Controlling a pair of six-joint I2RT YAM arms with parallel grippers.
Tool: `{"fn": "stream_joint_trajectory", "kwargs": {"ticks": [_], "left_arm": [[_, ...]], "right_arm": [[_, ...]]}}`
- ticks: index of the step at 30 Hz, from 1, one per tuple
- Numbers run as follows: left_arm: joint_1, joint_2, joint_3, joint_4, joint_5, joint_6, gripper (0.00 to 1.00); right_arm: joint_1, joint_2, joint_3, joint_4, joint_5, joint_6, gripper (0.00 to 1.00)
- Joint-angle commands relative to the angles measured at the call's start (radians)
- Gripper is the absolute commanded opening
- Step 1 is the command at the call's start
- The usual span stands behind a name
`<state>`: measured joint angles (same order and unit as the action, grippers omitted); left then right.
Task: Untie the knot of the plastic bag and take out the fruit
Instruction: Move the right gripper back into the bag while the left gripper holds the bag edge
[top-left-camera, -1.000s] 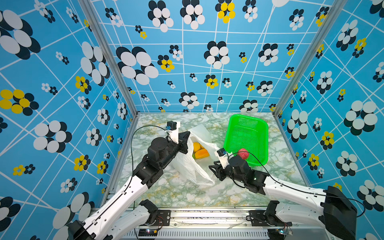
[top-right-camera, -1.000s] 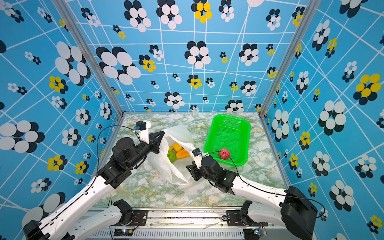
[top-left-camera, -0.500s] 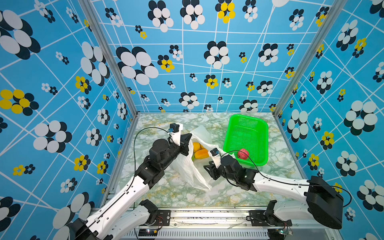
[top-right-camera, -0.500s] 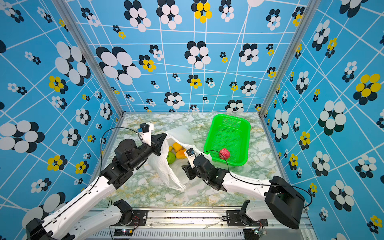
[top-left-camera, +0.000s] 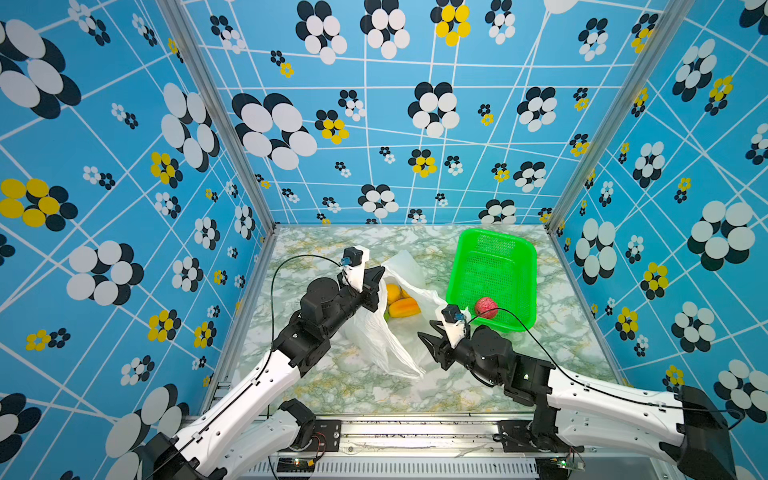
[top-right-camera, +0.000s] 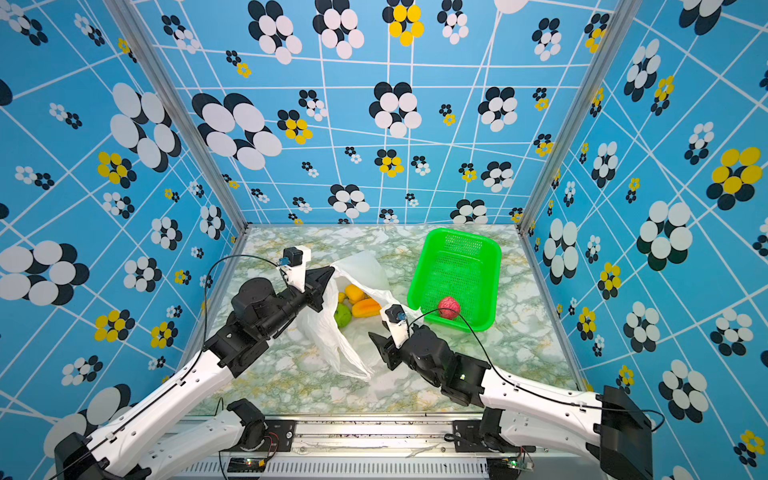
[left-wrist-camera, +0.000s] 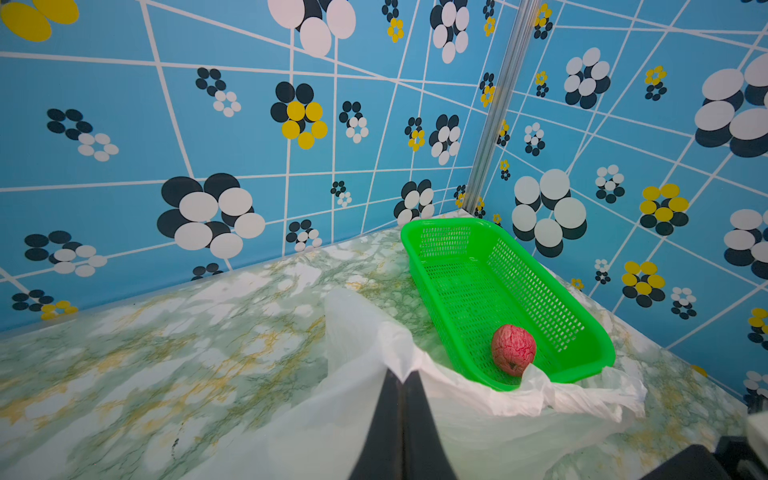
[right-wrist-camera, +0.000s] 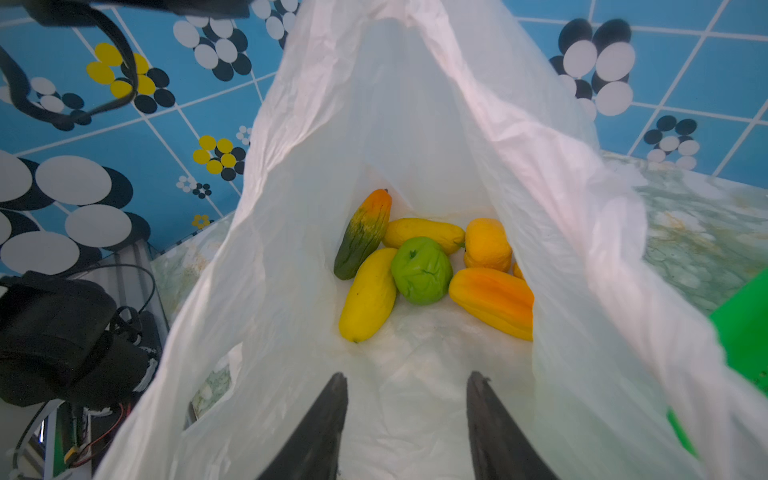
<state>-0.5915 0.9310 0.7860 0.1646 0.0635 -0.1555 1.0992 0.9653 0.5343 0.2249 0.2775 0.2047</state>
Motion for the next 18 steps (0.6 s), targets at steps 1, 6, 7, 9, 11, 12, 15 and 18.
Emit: {"fn": "stream_joint_trajectory", "kwargs": {"ticks": [1, 6, 7, 9, 11, 12, 15, 18], "left_arm": [[0.004, -0.009, -0.012, 0.034, 0.006, 0.019, 0.0], [0.004, -0.005, -0.019, 0.042, 0.016, 0.02, 0.0], [0.004, -0.004, -0.021, 0.047, 0.019, 0.02, 0.0], [0.005, -0.001, -0.018, 0.052, 0.025, 0.022, 0.0], [0.006, 0.004, -0.01, 0.054, 0.032, 0.025, 0.0], [0.007, 0.008, -0.008, 0.056, 0.035, 0.029, 0.0], [0.009, 0.008, -0.012, 0.056, 0.038, 0.038, 0.0], [0.01, -0.008, -0.014, 0.032, 0.015, 0.052, 0.0]], "right_arm": [[-0.001, 0.061, -0.007, -0.017, 0.042, -0.003, 0.48], [0.001, 0.302, 0.077, 0.084, 0.006, 0.041, 0.43], [0.0, 0.34, 0.088, 0.113, 0.004, 0.053, 0.43], [0.0, 0.432, 0.132, 0.154, -0.041, 0.072, 0.44], [0.006, 0.522, 0.204, 0.153, -0.094, 0.081, 0.48], [0.014, 0.573, 0.248, 0.14, -0.094, 0.089, 0.51], [0.028, 0.719, 0.363, 0.131, -0.137, 0.111, 0.57], [0.048, 0.826, 0.455, 0.139, -0.171, 0.126, 0.68]]}}
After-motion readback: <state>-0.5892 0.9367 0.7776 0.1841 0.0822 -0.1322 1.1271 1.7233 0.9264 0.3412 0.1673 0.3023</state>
